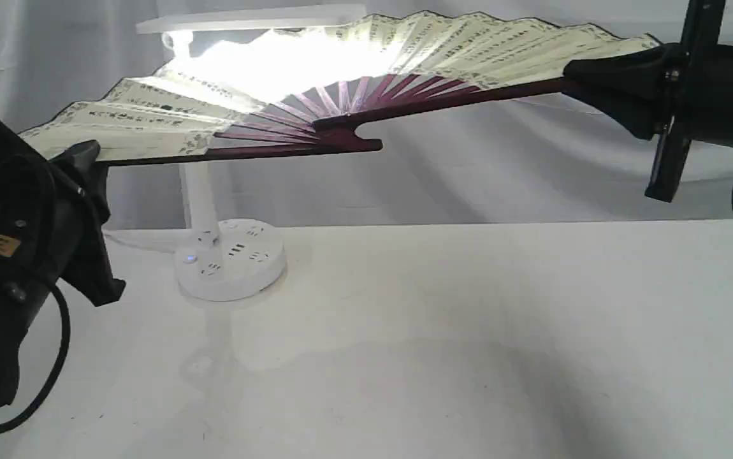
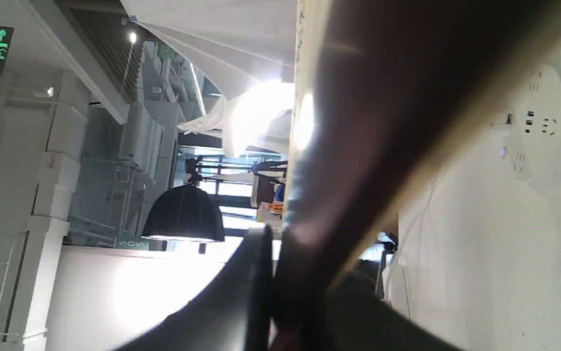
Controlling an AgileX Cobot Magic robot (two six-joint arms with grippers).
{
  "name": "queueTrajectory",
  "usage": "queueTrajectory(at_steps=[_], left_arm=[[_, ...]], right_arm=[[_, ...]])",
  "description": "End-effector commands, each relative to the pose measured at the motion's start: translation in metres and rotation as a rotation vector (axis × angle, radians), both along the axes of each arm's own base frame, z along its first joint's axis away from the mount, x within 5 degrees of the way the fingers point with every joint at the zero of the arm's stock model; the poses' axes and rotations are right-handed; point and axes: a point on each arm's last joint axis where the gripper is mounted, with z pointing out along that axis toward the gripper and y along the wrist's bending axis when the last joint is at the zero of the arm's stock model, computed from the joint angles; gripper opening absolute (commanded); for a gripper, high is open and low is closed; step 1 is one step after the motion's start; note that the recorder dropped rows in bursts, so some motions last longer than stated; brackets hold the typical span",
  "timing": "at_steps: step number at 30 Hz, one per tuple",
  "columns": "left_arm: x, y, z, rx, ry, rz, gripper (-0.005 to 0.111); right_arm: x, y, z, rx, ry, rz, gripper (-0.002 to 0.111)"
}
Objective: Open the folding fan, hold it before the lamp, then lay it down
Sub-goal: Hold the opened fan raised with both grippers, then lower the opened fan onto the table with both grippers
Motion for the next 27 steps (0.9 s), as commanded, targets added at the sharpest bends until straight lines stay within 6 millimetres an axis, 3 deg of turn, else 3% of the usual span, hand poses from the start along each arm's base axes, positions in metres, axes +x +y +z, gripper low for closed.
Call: queueTrajectory(at_steps=[1, 17, 27], left_arm=[[-0.001, 0.021, 0.010, -0.145, -0.071, 0.170, 0.000], [0.000, 0.010, -0.009, -0.162, 0.129, 0.071, 0.000], [0.001, 0.006, -0.020, -0.033, 0.219, 0.021, 0.000]], right_arm=[[0.004, -0.011, -0.004, -0.039, 0.005, -0.064, 0.000], [0.007, -0.011, -0.024, -0.091, 0.081, -0.025, 0.000], [0.015, -0.010, -0.063, -0.046, 0.167, 0.074, 0.000]])
